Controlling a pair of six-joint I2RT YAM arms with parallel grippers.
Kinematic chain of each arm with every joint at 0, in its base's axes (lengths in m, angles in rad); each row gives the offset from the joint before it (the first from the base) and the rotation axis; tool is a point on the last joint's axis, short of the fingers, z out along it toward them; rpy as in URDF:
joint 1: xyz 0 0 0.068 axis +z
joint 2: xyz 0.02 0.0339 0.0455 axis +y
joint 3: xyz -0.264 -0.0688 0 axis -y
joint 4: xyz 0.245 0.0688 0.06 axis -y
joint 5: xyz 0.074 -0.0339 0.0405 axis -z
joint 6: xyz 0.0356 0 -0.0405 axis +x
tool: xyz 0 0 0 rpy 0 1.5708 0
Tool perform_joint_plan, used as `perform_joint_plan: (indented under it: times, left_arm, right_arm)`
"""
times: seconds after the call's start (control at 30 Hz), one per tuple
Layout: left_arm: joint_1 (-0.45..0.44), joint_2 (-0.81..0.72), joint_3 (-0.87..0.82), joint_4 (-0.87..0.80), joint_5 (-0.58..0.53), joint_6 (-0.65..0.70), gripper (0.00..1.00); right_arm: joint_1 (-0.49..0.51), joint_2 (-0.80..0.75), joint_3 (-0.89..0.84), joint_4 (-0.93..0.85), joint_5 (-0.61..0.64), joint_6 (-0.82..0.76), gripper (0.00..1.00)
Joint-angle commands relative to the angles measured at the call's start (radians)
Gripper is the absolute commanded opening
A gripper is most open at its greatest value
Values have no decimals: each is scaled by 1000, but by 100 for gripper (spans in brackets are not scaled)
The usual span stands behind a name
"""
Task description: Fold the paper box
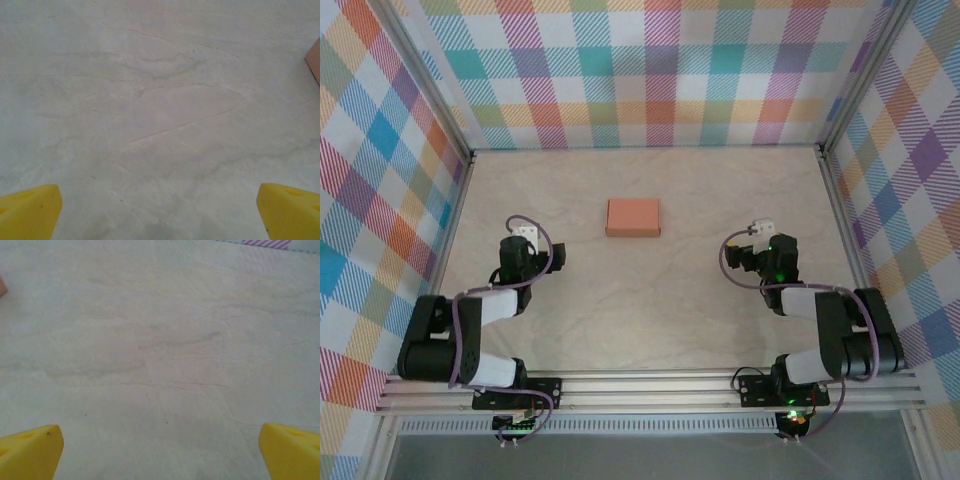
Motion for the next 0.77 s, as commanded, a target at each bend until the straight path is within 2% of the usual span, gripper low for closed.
perform_joint_plan:
  times: [0.0,0.03,0.07,0.17,0.73]
  left_arm:
    - [15,133,47,196,76,-28,100]
    - [9,130,39,185,63,-26,100]
    - [6,126,49,168,42,-28,100]
    - [-4,129,46,174,14,-31,100]
    - [-7,129,48,170,7,-30,100]
  right_arm:
    - [-73,91,0,239,-108,118,100]
    - [-81,108,2,256,-113,132,100]
    - [-88,86,20,179,-123,130,100]
    - [-89,97,65,108,-86,149,100]
    - [-78,97,64,113,-66,141,100]
